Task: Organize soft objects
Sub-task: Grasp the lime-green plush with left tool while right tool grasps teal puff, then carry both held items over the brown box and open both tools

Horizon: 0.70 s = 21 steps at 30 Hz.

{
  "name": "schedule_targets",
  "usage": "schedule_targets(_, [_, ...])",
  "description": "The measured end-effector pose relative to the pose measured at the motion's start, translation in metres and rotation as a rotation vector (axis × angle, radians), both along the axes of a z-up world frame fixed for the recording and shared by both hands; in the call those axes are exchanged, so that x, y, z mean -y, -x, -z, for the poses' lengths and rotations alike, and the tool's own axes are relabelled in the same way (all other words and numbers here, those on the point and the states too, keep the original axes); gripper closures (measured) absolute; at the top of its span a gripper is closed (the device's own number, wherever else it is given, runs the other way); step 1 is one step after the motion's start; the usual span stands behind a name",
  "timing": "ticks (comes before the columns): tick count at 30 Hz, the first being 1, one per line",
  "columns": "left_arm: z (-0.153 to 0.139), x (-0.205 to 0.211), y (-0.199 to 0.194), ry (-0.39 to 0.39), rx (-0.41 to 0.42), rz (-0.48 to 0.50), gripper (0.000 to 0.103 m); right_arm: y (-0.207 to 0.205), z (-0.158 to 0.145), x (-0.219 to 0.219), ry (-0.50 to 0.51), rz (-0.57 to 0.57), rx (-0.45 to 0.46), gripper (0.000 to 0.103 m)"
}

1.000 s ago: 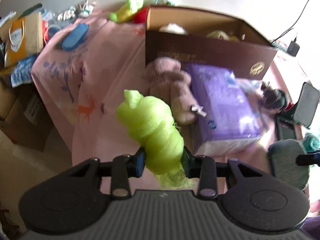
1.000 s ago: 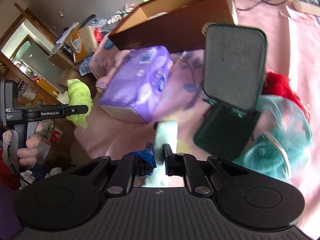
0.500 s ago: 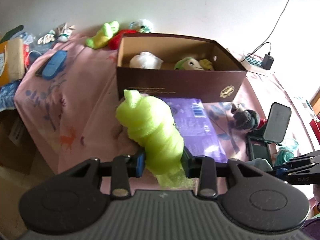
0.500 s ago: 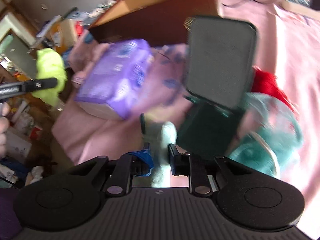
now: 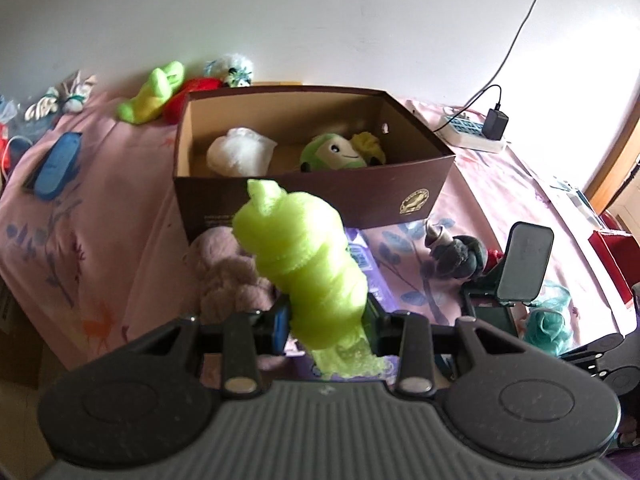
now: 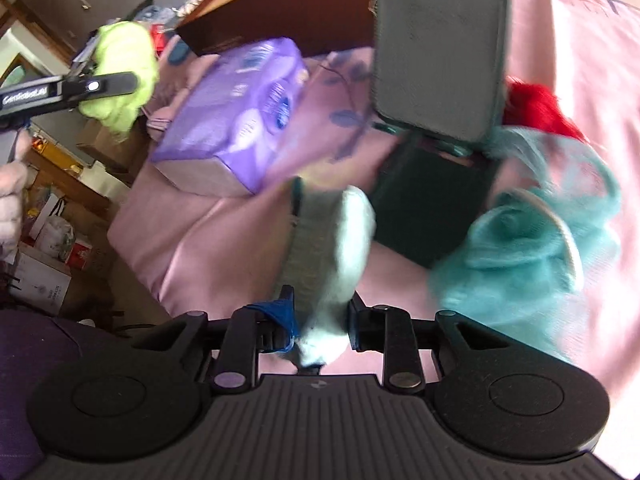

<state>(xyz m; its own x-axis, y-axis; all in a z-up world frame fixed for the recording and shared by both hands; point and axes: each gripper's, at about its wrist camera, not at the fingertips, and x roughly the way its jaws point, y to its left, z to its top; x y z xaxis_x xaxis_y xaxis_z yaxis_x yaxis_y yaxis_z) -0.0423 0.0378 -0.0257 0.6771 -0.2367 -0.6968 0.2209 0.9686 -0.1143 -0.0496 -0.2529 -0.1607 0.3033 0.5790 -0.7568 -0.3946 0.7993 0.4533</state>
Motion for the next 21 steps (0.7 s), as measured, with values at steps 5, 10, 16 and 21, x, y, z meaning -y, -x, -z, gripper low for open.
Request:
schedule_targets(5, [-0.002,-0.003,-0.008,-0.005,0.000,0.014,0.064,-0.004,-0.004,-0.026,0.056,-0.052,0.079,0.093])
schedule_targets(10, [-0.002,-0.006,-0.016,-0.006,-0.002,0.033,0.064,-0.009,-0.002,-0.026,0.047,-0.017,0.083,0.102])
schedule_targets(16, [-0.002,-0.007,-0.024,-0.002,0.005,0.073,0.064,-0.007,-0.012,-0.012,-0.015,0.065,0.051,0.103])
schedule_targets(21, [-0.004,-0.008,-0.036,0.013,0.008,0.103,0.064,-0.006,-0.029,-0.001,-0.134,0.101,0.034,0.103])
